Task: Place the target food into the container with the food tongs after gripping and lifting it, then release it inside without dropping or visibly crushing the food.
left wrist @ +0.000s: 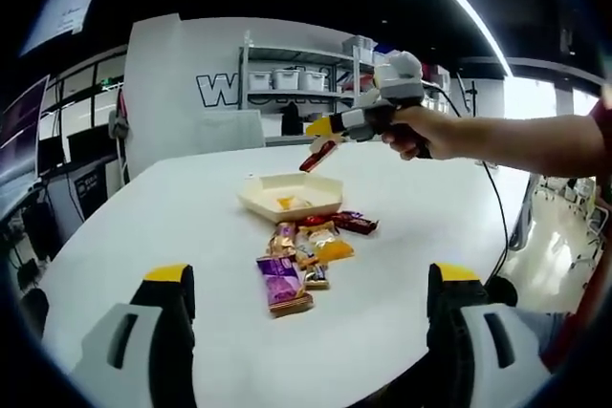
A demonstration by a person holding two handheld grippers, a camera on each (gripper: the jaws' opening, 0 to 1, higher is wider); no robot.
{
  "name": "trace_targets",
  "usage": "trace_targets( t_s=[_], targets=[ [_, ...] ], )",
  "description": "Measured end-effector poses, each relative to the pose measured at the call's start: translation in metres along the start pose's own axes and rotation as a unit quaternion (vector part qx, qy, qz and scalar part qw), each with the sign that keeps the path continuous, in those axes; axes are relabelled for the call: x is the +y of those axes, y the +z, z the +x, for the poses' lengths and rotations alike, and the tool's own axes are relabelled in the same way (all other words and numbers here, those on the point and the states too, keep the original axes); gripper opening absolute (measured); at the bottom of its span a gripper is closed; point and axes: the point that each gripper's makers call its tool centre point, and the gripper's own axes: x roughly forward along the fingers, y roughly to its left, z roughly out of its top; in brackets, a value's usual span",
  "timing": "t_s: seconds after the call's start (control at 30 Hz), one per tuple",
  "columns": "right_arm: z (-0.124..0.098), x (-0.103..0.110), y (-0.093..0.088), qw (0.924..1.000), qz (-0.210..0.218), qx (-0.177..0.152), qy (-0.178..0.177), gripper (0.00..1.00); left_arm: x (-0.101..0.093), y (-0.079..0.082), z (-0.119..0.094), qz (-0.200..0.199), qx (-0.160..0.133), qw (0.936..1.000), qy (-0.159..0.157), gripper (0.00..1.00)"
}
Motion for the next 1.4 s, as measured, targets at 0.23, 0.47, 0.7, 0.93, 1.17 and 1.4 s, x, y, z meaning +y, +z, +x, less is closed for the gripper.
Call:
trace_targets(
  t_s=[0.23,0.47,0.7,0.93,1.17,1.4],
  targets=[
    [0.006,-0.010,0.005,1.0000,-0.003,-0.003,-0.008,0.19,0.002,-0.003,0.000,-0.001,0.005,1.0000,0.000,0.99],
    [0.009,-0.011,0.005,0.9999,0.008,-0.004,-0.011,0.20,0.005,-0.003,-0.001,-0.001,0.005,1.0000,0.001,0.99],
    [0.011,-0.003,-0.001,1.0000,0.005,0.004,-0.002,0.20,0.006,-0.008,0.001,-0.006,0.008,1.0000,0.001,0.99],
    [0.010,0.005,-0.008,0.9998,-0.012,0.015,0.006,0.21,0.003,-0.011,0.001,-0.006,0.010,0.9999,-0.004,0.99],
    [0.005,0.014,-0.014,0.9995,-0.021,0.019,0.014,0.21,0.006,-0.009,-0.002,-0.006,0.007,1.0000,0.000,0.98],
    [0.001,0.019,-0.023,0.9989,-0.031,0.031,0.018,0.21,0.001,-0.007,-0.004,-0.001,0.003,1.0000,-0.005,0.98]
  ],
)
